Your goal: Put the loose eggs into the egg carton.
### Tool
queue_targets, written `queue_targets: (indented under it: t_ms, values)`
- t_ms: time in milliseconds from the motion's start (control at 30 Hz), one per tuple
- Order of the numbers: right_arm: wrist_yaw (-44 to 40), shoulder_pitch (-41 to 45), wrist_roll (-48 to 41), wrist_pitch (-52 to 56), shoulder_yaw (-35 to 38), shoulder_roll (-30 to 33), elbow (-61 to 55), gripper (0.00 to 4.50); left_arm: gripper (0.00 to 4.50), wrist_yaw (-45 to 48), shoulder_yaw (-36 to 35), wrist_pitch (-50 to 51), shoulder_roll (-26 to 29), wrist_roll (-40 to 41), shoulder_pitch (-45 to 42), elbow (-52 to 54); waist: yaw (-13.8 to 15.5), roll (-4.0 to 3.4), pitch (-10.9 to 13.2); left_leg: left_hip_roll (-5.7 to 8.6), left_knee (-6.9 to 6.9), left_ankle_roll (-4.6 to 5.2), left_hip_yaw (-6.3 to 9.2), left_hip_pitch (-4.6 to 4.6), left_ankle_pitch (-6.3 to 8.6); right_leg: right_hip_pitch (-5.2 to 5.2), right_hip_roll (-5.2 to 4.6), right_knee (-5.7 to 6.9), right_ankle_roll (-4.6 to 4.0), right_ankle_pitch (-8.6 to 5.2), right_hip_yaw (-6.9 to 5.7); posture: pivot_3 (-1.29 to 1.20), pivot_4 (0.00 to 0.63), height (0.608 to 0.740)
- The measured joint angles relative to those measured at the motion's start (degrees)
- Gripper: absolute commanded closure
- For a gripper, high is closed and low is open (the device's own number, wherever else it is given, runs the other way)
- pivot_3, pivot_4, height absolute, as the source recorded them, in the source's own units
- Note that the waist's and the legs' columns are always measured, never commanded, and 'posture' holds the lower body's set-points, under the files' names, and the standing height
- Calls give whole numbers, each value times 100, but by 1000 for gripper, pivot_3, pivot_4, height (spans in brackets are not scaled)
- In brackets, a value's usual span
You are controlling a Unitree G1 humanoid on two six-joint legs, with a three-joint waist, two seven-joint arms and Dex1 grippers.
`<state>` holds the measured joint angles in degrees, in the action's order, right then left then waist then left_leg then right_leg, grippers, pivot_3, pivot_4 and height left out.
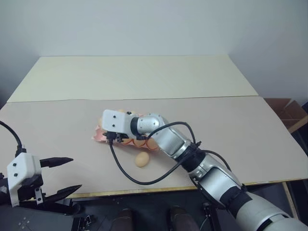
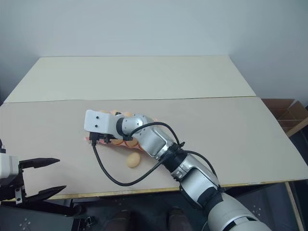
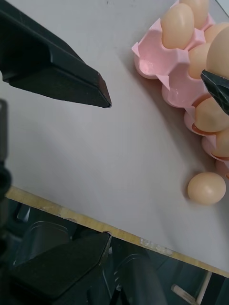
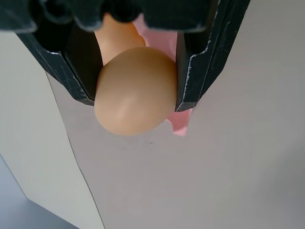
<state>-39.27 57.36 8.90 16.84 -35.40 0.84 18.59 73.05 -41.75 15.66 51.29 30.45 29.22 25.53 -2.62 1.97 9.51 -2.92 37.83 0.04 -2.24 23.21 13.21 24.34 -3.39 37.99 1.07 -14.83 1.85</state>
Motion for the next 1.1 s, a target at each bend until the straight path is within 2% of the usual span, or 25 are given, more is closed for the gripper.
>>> queue_targets:
  t_ms: [100, 233, 267, 567, 667, 767, 900, 1100]
  values:
    - [-16, 0, 101, -204, 10, -38, 169, 1603, 0, -31, -28, 48, -8, 0, 63, 52, -5, 0, 0, -3, -1, 0, 1, -1, 0, 2, 3, 2, -1, 0, 0, 0, 150, 740]
    - [-7, 0, 232, -461, 10, -47, 236, 218, 0, -43, -82, 71, -9, 0, 78, 67, -7, 0, 0, -2, -1, 0, 1, -2, 0, 1, 2, 1, -1, 0, 0, 0, 150, 740]
    - [1, 0, 268, -501, 10, -55, 236, 18, 0, -43, -82, 73, -8, 0, 74, 67, -8, 0, 0, -2, -1, -1, 2, -2, 0, 1, 2, 1, -1, 0, 0, 0, 150, 740]
    - [1, -38, 384, -531, 93, 4, 108, 18, 0, -29, -75, 75, 68, -1, -135, 31, -2, -1, 0, -2, -1, -1, 3, -1, 1, 1, 2, 1, -1, 0, 0, 0, 150, 740]
    - [-63, -197, 372, -352, 262, 207, -401, 18, 0, -17, -49, 74, 91, -4, -188, -24, 1, 0, 0, -2, -1, -2, 4, 1, 1, 2, 1, -1, -1, 0, 0, 0, 150, 740]
    - [-344, -514, 148, 259, 560, 561, -1345, 18, 0, 4, 0, 72, 97, -3, -233, -43, 23, 1, 0, -1, -1, -3, 6, 3, 2, 0, -1, -3, 0, 0, -1, 0, 150, 740]
    - [-1165, -1081, -580, 1664, 1141, 1565, -2913, 18, 0, 32, 38, 62, 84, -1, -229, -67, 54, 2, -1, 2, -1, -3, 4, 0, 2, -6, -4, -8, 0, 0, -2, 0, 150, 740]
    - [-2277, -2083, -1734, 2527, 2015, 3353, -4458, 18, 0, 129, 114, -37, 73, 0, -294, -248, 54, 0, 0, 2, -1, -2, 1, -1, 2, -7, -1, -14, 1, -1, -2, 0, 150, 740]
